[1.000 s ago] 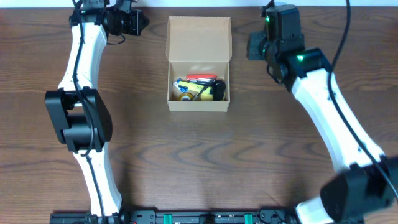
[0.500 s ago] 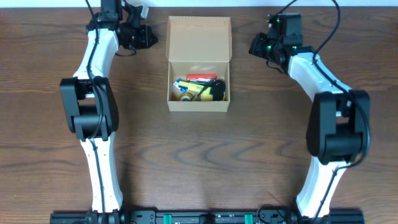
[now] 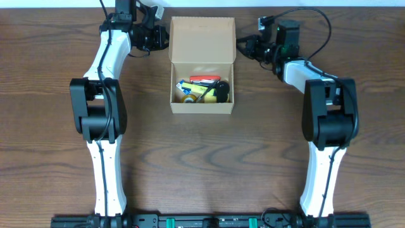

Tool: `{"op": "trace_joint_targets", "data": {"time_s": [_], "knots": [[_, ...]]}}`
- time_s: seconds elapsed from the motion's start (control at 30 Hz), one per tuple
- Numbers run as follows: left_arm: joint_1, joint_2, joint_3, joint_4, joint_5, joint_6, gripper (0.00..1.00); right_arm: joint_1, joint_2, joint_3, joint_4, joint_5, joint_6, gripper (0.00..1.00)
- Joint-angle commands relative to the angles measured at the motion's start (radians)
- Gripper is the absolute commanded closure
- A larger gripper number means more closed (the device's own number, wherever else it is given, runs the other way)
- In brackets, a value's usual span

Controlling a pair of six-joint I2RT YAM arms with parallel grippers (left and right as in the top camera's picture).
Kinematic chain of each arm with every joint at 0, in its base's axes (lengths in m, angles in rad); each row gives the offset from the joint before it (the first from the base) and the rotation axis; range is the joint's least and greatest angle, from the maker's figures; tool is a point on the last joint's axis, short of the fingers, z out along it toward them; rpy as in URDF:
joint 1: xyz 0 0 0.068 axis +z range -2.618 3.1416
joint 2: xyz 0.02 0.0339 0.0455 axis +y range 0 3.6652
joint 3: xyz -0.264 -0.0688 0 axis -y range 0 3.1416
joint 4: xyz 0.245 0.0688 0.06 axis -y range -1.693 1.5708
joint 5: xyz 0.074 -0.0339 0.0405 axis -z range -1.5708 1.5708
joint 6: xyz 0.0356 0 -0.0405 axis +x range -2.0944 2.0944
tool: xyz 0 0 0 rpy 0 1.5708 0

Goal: Pack container
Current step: 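Push the lid forward with both grippers to close the box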

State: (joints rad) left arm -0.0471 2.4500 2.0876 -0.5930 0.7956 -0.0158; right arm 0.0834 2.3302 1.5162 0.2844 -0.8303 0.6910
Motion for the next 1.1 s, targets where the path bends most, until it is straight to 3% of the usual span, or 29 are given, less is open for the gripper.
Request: {"op": "trace_joint_targets", "data": {"time_s": [0.0,0.3,0.5,1.07], "knots": [[0.0,0.024,0.008,0.006,0.082,-0.01,0.94,0.02,0.011,0.008,0.04,-0.134,0.038,0.99],[0.011,0.005,0.01,-0.018,0.224,-0.003,0.94,0.025,0.011,0.009,0.189,-0.353,0.082,0.99],[0.032,-0.082,0.01,-0.114,0.209,0.137,0.94,0.014,-0.003,0.009,0.249,-0.425,0.151,0.99],[0.04,-0.305,0.01,-0.404,0.062,0.457,0.94,0.056,-0.092,0.009,0.245,-0.68,0.154,0.98]]}}
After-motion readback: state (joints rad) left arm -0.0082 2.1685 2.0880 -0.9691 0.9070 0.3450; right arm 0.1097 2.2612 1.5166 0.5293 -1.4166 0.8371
